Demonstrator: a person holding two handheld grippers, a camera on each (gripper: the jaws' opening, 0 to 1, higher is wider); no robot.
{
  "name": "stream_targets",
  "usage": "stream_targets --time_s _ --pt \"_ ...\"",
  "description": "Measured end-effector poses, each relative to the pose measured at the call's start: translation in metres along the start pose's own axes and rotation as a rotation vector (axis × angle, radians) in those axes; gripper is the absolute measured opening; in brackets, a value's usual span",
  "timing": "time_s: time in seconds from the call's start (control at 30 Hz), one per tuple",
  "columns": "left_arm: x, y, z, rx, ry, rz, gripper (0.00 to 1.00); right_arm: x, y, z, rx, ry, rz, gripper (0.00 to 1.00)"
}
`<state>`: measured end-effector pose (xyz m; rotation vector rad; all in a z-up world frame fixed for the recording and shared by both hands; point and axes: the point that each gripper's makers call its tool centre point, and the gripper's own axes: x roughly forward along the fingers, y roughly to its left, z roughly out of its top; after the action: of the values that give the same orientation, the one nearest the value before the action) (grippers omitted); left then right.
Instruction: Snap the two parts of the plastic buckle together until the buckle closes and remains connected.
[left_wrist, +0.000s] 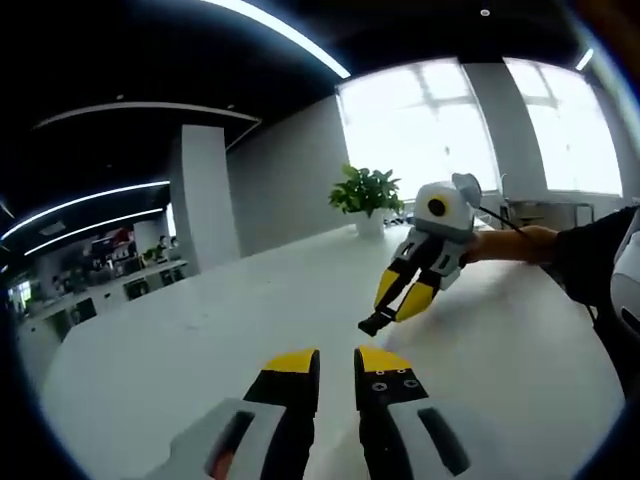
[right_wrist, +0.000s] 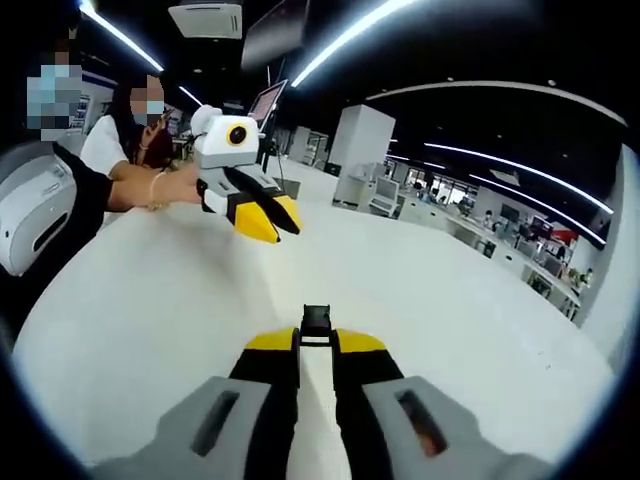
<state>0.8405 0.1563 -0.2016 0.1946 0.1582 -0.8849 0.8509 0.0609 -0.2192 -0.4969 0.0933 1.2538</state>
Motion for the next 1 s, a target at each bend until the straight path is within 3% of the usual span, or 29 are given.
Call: stream_targets --time_s 0.6,1.0 --pt "-0.001 0.005 -0.002 -0.03 0.004 0.023 0.13 0.012 -0.042 -0.003 -0.012 0.058 -0.08 0.12" --pt "-0.001 0.005 -0.003 -0.038 0.01 0.023 0.13 0.02 -0.066 -0.028 0.003 0.14 -0.124 0.12"
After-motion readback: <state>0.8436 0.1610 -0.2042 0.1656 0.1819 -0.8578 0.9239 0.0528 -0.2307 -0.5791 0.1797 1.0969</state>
